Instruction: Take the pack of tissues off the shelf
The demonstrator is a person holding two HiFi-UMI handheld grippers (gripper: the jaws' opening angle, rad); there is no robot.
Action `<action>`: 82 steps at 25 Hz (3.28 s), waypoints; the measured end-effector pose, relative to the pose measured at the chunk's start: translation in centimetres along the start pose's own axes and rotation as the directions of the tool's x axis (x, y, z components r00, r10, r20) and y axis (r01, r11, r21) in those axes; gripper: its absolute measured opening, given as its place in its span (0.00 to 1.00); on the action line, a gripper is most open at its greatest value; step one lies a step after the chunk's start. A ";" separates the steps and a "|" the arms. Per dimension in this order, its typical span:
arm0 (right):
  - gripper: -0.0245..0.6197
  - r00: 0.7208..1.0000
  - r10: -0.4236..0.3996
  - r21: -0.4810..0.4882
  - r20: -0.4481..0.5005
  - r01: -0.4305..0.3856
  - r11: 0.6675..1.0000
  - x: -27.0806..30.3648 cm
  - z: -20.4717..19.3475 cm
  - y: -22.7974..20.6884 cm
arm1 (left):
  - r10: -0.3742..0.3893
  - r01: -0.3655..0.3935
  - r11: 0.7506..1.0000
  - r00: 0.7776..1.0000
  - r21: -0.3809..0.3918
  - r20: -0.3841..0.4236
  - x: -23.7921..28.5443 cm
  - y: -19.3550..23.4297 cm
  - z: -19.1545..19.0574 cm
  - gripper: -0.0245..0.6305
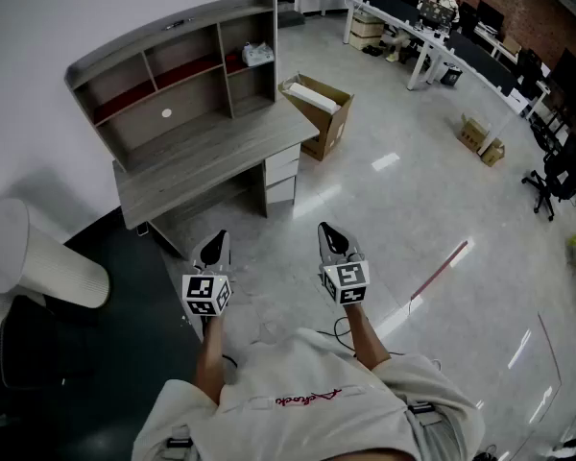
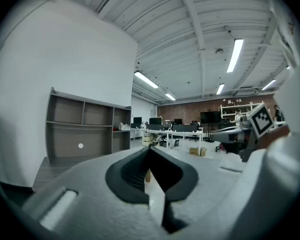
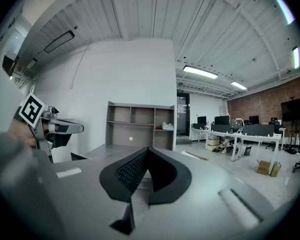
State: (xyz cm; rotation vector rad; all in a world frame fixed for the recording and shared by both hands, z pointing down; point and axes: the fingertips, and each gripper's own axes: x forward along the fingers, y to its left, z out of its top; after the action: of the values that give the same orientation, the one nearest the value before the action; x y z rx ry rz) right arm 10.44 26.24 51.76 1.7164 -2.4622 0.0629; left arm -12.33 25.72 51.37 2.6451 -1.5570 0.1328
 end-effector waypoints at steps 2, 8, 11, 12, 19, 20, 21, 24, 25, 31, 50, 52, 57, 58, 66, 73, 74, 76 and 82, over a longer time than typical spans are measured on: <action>0.05 1.000 0.001 0.000 -0.003 -0.001 1.000 -0.2 -0.1 0.1 | -0.003 0.003 1.000 1.000 -0.002 0.000 -0.2 -0.3 -0.2 0.04; 0.05 1.000 0.006 -0.001 -0.005 -0.006 1.000 -0.5 -0.4 0.4 | 0.008 -0.008 1.000 1.000 -0.015 -0.007 -0.7 0.0 -0.8 0.04; 0.05 1.000 0.004 0.001 -0.006 -0.004 1.000 -0.6 -0.3 0.2 | 0.016 -0.016 1.000 1.000 -0.014 -0.005 -0.9 0.2 -0.7 0.04; 0.05 1.000 0.003 0.002 -0.006 -0.003 1.000 -0.6 -0.3 0.2 | 0.018 -0.018 1.000 1.000 -0.013 -0.004 -1.0 0.2 -0.6 0.04; 0.05 1.000 0.003 0.017 0.017 -0.003 1.000 -0.8 -0.1 -0.2 | 0.031 -0.031 0.999 0.999 -0.010 0.007 -0.9 0.1 -0.5 0.04; 0.05 1.000 0.000 0.021 0.024 -0.001 1.000 -0.9 0.1 -0.4 | 0.030 -0.030 0.999 1.000 -0.010 0.008 -0.7 -0.1 -0.3 0.04; 0.05 1.000 -0.002 0.023 0.029 0.002 1.000 -0.9 0.3 -0.7 | 0.029 -0.029 1.000 1.000 -0.009 0.010 -0.5 -0.3 -0.2 0.04; 0.05 1.000 -0.004 0.022 0.030 0.004 1.000 -1.1 0.3 -1.6 | 0.028 -0.028 1.000 1.000 -0.005 0.010 0.1 -1.0 0.1 0.04; 0.05 1.000 -0.004 0.021 0.028 0.003 1.000 -1.2 0.1 -2.0 | 0.030 -0.030 1.000 1.000 -0.004 0.008 0.3 -1.2 0.0 0.04; 0.05 1.000 0.011 0.018 0.015 -0.012 1.000 -2.1 -0.9 -4.1 | 0.030 -0.030 1.000 1.000 -0.002 -0.002 1.6 -3.9 -0.6 0.04; 0.05 0.997 0.079 0.020 -0.005 -0.079 0.997 1.9 -2.9 -8.4 | 0.055 -0.056 0.998 0.998 -0.014 -0.026 7.4 -5.8 -2.3 0.04; 0.05 0.997 0.076 0.019 -0.018 -0.076 0.997 3.6 -3.2 -8.7 | 0.044 -0.044 0.999 0.999 -0.022 -0.029 9.0 -5.0 -2.5 0.04; 0.05 0.998 0.064 0.007 -0.024 -0.064 0.998 8.9 -2.7 -10.1 | 0.020 -0.020 0.999 1.000 -0.030 -0.021 14.0 -2.0 -2.4 0.04; 0.05 0.998 0.060 0.005 -0.025 -0.060 0.998 10.1 -2.4 -10.4 | 0.014 -0.014 1.000 1.000 -0.027 -0.020 15.1 -1.3 -2.2 0.04; 0.05 0.999 0.042 -0.007 -0.020 -0.042 0.999 20.6 0.6 -10.9 | -0.005 0.005 1.000 1.000 -0.021 0.003 22.4 6.7 0.6 0.04; 0.05 1.000 0.013 -0.014 -0.008 -0.013 1.000 28.4 2.5 -11.3 | -0.029 0.029 0.999 0.999 -0.015 0.020 27.9 12.8 2.2 0.04; 0.05 1.000 0.008 -0.015 -0.005 -0.008 1.000 29.4 2.6 -11.3 | -0.035 0.035 0.999 0.999 -0.014 0.022 28.6 13.5 2.3 0.04; 0.05 1.000 0.003 -0.016 -0.002 -0.003 1.000 31.3 2.7 -11.3 | -0.043 0.043 0.999 0.999 -0.012 0.023 29.8 14.9 2.2 0.04; 0.05 0.999 0.008 -0.013 -0.032 -0.009 1.000 34.3 1.7 -10.6 | -0.054 0.055 0.998 0.998 -0.035 0.006 31.9 17.4 1.0 0.04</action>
State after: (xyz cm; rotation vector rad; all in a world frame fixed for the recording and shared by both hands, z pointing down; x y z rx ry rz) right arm 8.58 -9.59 54.30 1.6863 -2.4418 0.0739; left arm -12.09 -10.56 54.14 2.6599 -1.4729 0.0949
